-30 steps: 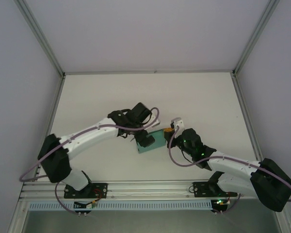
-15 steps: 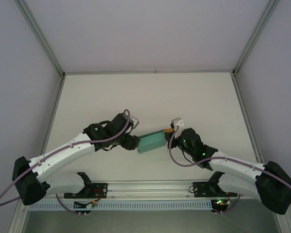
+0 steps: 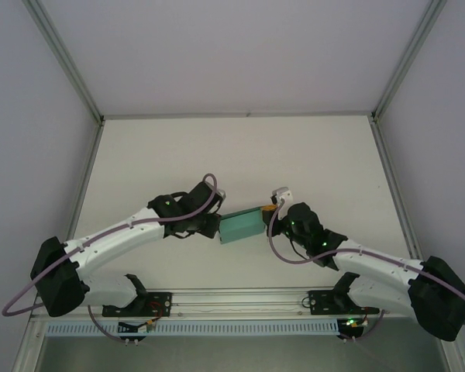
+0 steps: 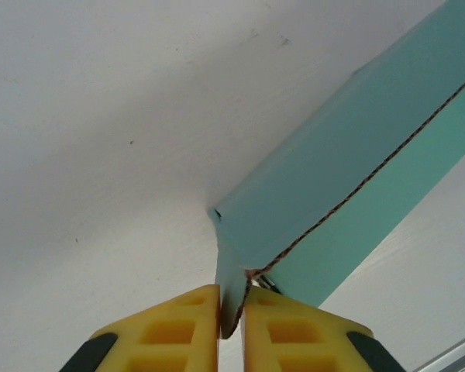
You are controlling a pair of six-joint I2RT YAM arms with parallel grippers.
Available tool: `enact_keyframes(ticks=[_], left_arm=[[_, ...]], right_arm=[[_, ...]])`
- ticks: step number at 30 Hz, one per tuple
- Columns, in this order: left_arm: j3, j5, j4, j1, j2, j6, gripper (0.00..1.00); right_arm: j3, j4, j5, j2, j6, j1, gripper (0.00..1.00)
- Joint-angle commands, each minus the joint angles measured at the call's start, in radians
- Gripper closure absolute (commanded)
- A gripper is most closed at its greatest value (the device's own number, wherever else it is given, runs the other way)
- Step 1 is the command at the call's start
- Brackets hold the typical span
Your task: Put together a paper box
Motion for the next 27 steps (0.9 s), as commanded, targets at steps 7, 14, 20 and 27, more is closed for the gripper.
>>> enact_keyframes(ticks=[7, 14, 20, 27], left_arm=[[0.073, 0.062, -0.004, -0.010, 0.073, -0.251, 1.00], [0.139, 0.047, -0.118, -0.003, 0.078, -0.337, 1.00], [0.128, 0.128, -0.107, 0.025, 0.091, -0.401, 1.00], [0.084, 0.211, -0.042, 0.066, 0.088, -0.474, 1.00]], right_arm=[[0.008, -0.197, 0.033, 0.042, 0.064, 0.043, 1.00], [0.030, -0.239, 0.081, 0.062, 0.070, 0.079, 1.00], [0.033, -0.242, 0.111, 0.065, 0.078, 0.095, 1.00], [0.045, -0.258, 0.144, 0.074, 0.076, 0.112, 1.00]])
